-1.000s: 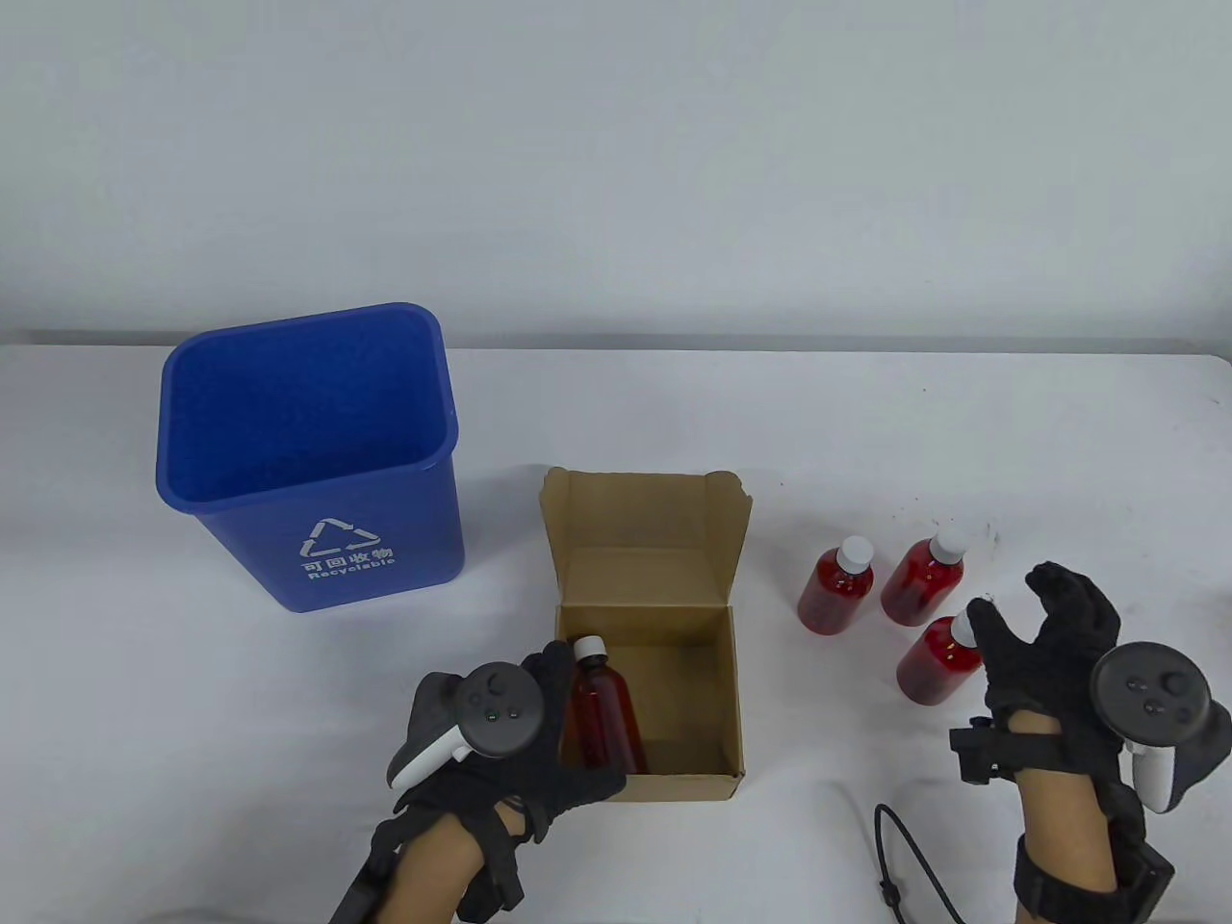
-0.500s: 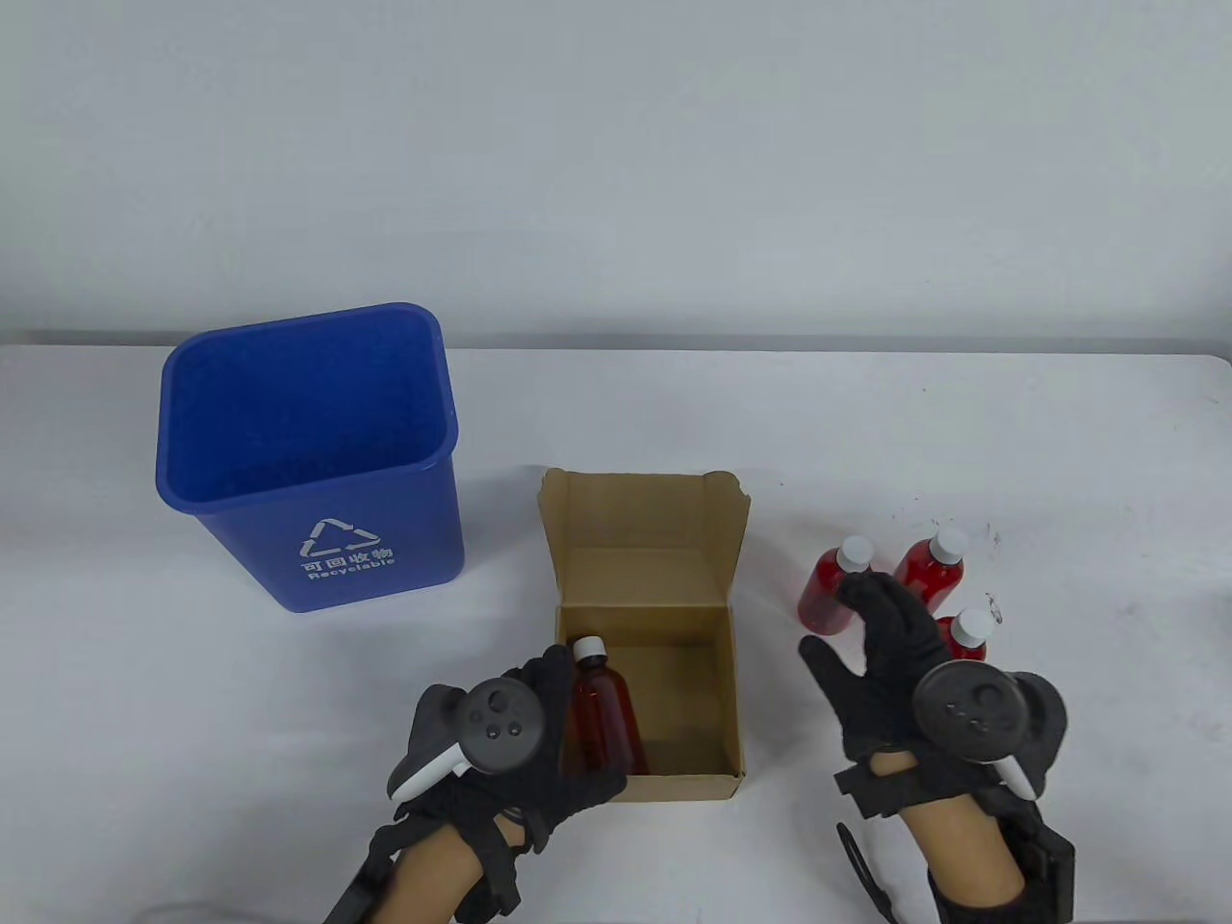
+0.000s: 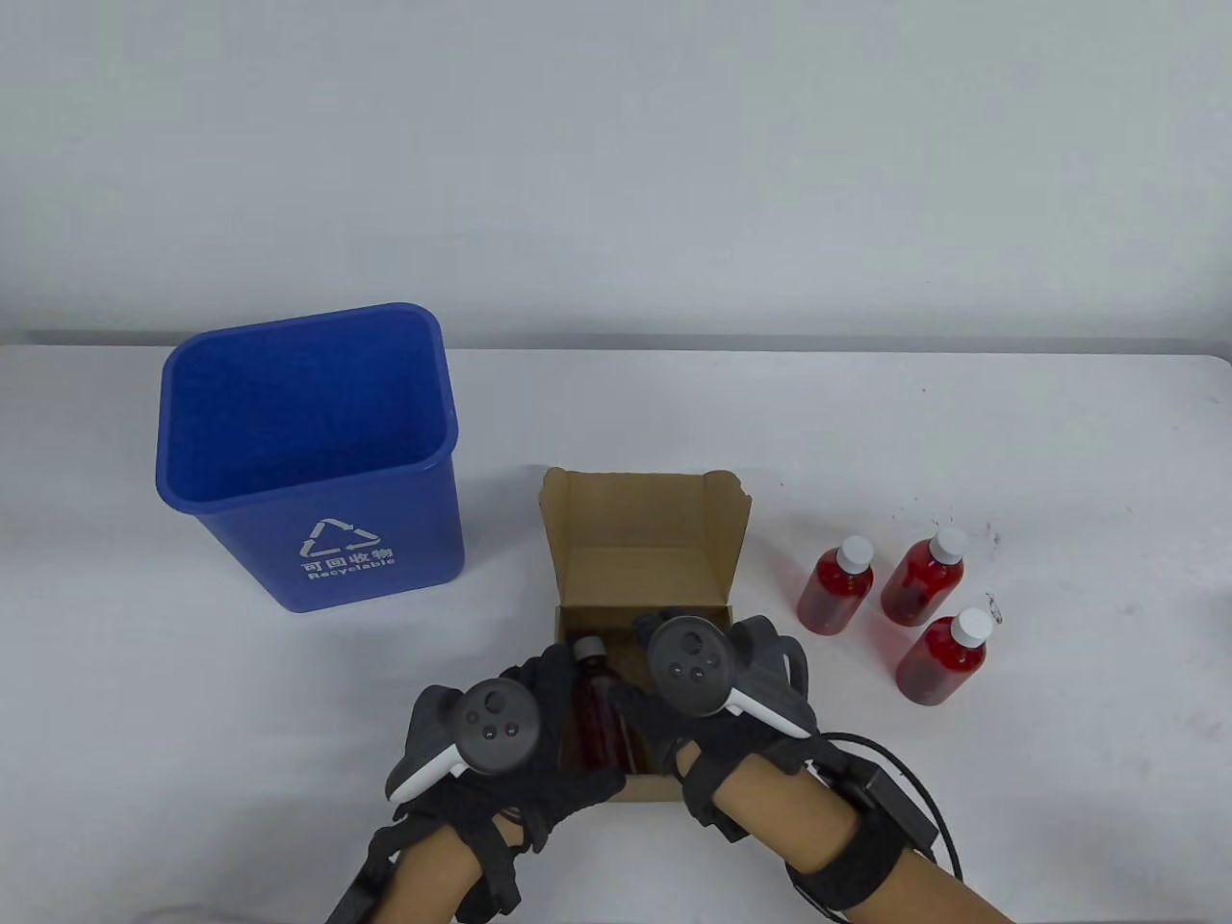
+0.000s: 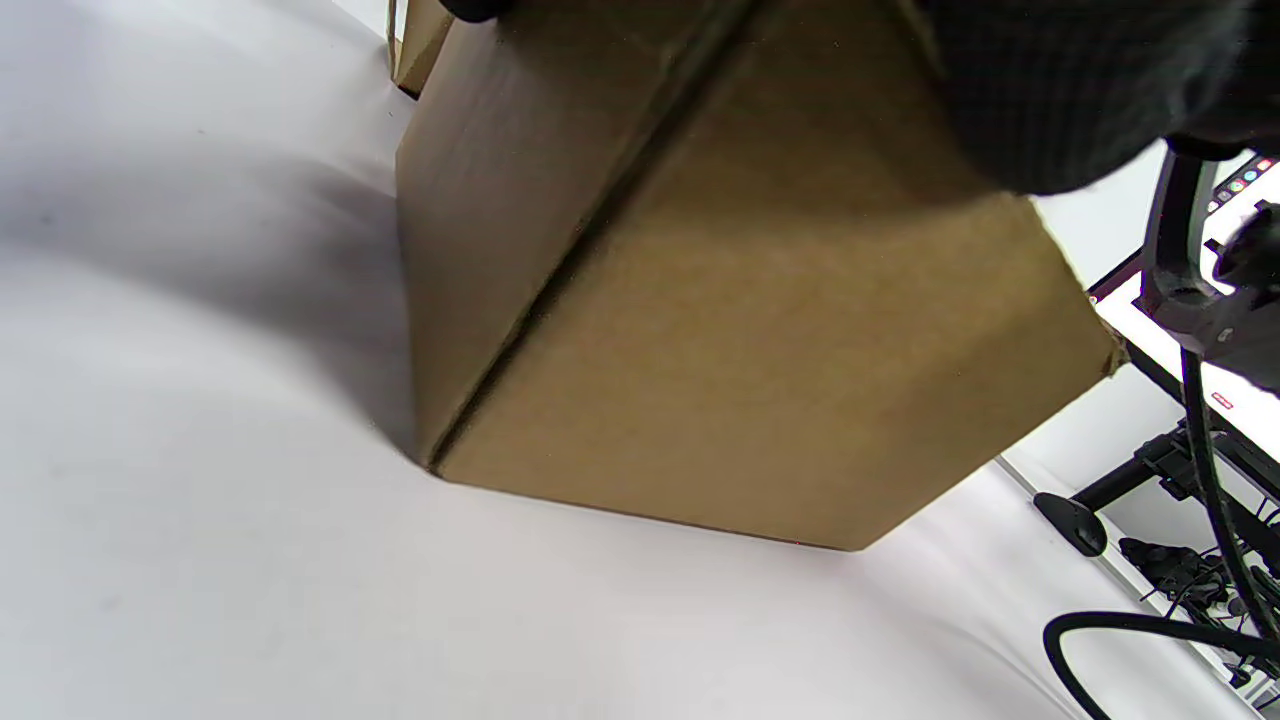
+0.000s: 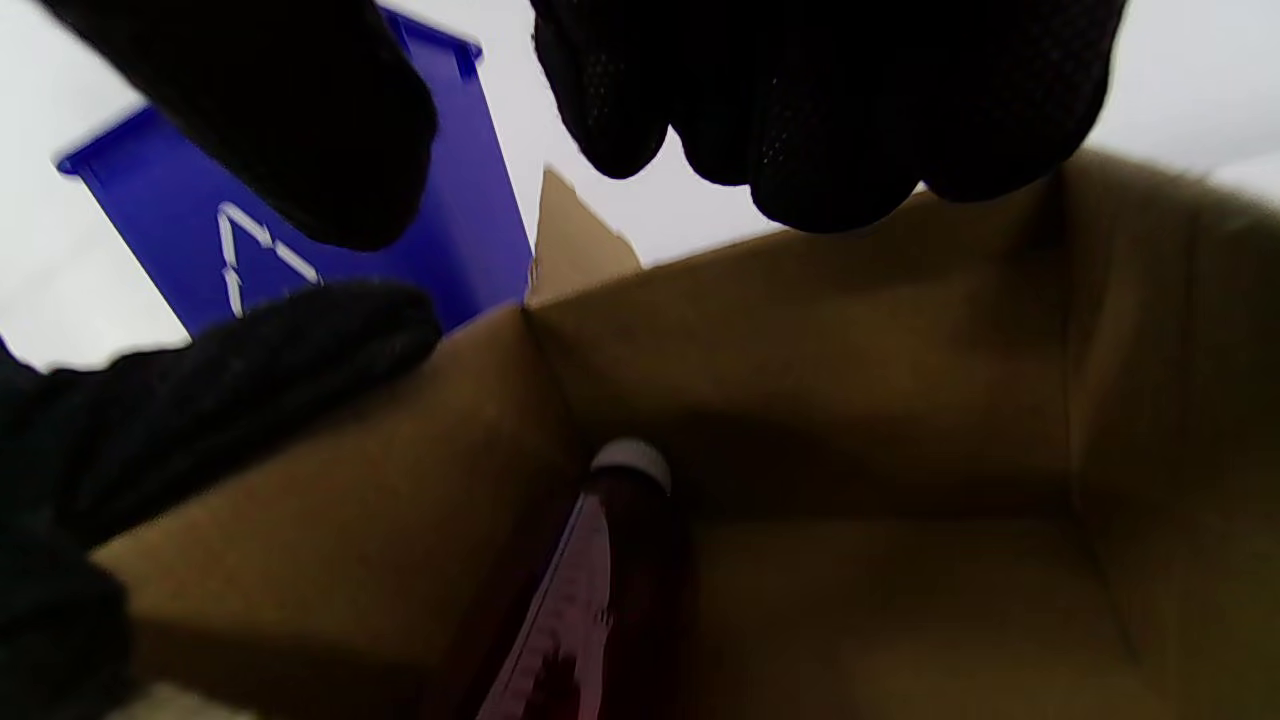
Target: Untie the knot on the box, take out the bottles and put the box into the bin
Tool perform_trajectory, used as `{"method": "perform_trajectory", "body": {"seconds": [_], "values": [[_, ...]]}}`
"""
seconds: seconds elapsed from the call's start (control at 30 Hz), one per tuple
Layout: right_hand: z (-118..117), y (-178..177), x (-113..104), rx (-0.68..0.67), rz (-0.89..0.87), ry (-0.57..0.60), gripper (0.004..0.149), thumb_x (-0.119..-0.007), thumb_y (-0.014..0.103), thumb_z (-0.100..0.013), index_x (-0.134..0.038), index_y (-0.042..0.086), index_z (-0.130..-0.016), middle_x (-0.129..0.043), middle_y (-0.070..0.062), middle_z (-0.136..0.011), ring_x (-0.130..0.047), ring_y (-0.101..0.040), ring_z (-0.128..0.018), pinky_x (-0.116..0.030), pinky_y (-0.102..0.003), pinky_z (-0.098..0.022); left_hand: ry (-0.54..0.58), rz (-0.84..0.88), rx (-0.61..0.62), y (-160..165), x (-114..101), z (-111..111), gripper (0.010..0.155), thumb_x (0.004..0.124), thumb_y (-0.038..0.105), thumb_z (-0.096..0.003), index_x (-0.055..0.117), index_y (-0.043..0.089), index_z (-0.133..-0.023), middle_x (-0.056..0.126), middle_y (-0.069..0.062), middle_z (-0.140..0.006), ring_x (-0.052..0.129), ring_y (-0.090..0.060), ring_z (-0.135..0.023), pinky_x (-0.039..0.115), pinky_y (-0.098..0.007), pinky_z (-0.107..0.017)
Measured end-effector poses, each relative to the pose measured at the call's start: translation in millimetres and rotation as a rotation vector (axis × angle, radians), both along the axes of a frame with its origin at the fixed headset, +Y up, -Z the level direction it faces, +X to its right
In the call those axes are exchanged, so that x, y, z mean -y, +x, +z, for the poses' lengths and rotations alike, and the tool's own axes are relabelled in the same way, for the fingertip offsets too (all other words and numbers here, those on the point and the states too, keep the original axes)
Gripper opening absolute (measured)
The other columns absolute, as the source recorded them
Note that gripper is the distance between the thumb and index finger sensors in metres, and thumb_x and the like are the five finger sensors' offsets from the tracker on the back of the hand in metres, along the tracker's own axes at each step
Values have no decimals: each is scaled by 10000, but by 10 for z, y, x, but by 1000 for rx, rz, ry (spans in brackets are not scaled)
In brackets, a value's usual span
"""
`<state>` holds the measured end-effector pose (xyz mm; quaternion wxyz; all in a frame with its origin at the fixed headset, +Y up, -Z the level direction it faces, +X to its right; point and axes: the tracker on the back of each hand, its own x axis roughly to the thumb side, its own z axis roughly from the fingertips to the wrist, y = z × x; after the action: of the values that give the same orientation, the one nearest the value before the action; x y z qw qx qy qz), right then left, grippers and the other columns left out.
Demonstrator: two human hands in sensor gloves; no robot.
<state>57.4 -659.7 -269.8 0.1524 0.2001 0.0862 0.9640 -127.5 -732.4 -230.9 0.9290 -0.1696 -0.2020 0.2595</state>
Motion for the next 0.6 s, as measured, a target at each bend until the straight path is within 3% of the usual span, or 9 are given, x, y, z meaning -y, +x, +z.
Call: {"method": "perform_trajectory", "body": {"seconds": [0.27, 0.6], "values": [[-247, -245, 229, 79, 129, -309, 704, -765, 471, -481, -544, 20, -974, -538, -234, -978, -734, -487, -793, -681, -571, -545, -1, 3, -1, 0, -3, -1, 1151, 707, 723, -418, -49, 125, -1048, 180, -279, -1126, 227, -629, -1033, 308, -775, -711], [-355, -424, 537, 157, 305, -532, 759, -763, 503, -475, -495, 7, -983, -493, -245, -987, -714, -486, -804, -677, -569, -547, 3, 9, -4, -1, -4, 5, 1152, 711, 722, -417, -45, 124, -1049, 184, -282, -1126, 233, -630, -1032, 312, -775, -711]]}}
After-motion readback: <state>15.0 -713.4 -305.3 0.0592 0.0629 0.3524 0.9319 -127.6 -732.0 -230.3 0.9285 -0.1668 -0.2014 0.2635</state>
